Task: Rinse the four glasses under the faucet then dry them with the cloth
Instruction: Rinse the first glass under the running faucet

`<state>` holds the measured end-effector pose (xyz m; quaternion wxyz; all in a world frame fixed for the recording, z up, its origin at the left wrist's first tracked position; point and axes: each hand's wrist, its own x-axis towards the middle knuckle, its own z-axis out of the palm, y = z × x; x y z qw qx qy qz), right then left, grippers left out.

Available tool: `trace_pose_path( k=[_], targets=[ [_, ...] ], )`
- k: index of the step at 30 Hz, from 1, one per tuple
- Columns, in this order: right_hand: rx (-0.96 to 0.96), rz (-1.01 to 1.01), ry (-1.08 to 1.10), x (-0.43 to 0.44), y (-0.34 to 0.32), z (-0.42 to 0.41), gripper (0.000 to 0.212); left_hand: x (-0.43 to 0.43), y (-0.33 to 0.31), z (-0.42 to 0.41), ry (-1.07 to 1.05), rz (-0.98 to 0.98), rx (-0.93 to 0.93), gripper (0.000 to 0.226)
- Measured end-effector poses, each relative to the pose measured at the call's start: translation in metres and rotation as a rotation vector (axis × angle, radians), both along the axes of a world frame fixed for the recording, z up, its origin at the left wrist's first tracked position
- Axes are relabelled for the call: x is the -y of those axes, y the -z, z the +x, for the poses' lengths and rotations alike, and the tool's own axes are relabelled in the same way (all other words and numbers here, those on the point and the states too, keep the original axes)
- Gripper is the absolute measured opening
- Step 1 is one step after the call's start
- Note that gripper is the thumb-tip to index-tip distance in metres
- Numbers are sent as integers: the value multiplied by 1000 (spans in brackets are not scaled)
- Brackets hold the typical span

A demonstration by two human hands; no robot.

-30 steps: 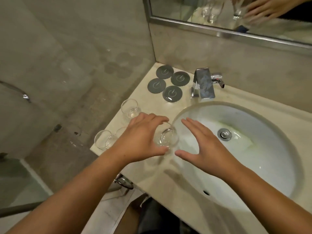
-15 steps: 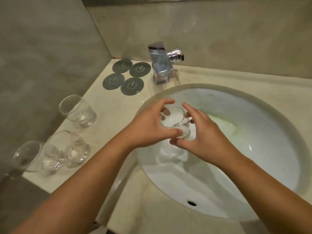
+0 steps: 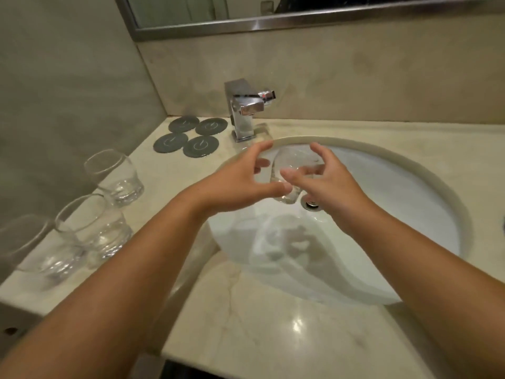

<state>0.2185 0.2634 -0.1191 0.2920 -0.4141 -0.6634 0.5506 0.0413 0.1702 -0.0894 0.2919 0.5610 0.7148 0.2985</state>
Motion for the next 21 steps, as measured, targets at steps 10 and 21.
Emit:
trace_pose_path(
  k=[10, 21],
  targets=[
    [-422, -516, 166, -8, -2, -22, 96, -24, 5, -2, -136, 54, 232, 67],
    [-84, -119, 197, -55, -29, -62, 48, -28, 33, -27, -446, 342, 442, 52]
  ],
)
